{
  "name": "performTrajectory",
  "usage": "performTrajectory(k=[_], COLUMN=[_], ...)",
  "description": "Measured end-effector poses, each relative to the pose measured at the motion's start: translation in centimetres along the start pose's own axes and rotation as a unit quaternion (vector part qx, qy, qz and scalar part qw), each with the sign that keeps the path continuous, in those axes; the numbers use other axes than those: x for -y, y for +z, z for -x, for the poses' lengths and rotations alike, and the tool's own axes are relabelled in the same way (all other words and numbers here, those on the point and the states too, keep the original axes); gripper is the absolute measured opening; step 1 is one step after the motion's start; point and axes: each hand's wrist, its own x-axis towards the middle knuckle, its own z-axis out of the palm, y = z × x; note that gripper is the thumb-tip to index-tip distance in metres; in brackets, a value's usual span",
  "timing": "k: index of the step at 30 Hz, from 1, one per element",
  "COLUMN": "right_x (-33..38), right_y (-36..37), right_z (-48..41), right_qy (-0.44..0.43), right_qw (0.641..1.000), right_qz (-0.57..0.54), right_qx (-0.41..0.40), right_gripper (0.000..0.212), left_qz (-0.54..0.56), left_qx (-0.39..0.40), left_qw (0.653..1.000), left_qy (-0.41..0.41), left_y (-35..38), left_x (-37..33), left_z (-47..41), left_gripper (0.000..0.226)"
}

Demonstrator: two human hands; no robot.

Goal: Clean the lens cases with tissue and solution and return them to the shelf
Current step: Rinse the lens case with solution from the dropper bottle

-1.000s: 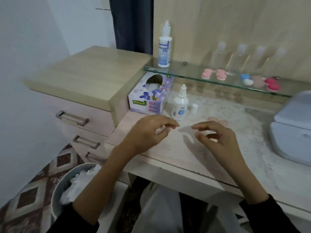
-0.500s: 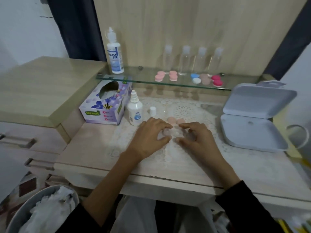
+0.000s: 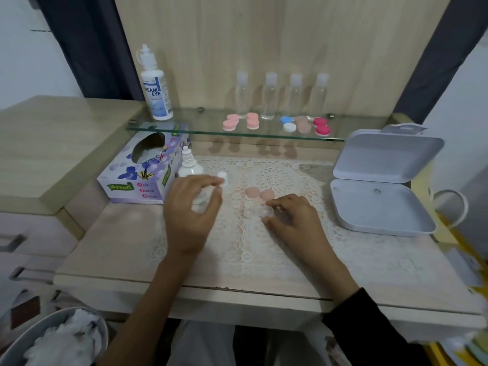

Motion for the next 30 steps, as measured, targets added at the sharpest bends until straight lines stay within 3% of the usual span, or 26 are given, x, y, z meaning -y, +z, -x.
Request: performTrajectory(k=[3,7,14,18,22,25,30], right_x=[0.2,0.2,0.2,0.0,0.0,0.1,0.2], right_y=[0.1,0.2,0.2,0.3,0.3,0.3,0.3], right_z=[0.0,0.0,-0.1,-0.1,-0.1,-0.1,0.0], right_qy=[-0.006,0.000,-0.005,-0.009,-0.012,-0.014,-0.013], right_qw=[1.000,1.000,1.000,1.000,1.000,1.000,1.000], right_qz=[0.006,-0.003,0.010,0.017,0.022,0.023,0.019], right_qx=[0.002,-0.002,0.001,-0.002,-0.001,0.002,-0.006], right_gripper=[0.035,0.041,0.039,0.036,0.034,0.033,0.031], left_qz=[0.014,0.145,0.177,0.142,0.014,-0.084,-0.155], left_qx=[-0.078,0.008,0.115,0.143,0.236,0.315,0.384], left_qw=[0.993,0.953,0.927,0.948,0.966,0.945,0.908], left_qy=[-0.086,-0.265,-0.311,-0.245,-0.104,0.001,0.058], left_y=[-0.6,-0.6,-0.6,-1.0,-2.3,-3.1,-3.9], left_x=[1.3,3.3,5.5,4.6,4.5,5.1,5.5], left_z=[-0.5,-1.3,-1.0,-1.4,-2.4,-3.3,-3.8], left_gripper=[0.036,0.064,0.058,0.048,0.054,0.060,0.066])
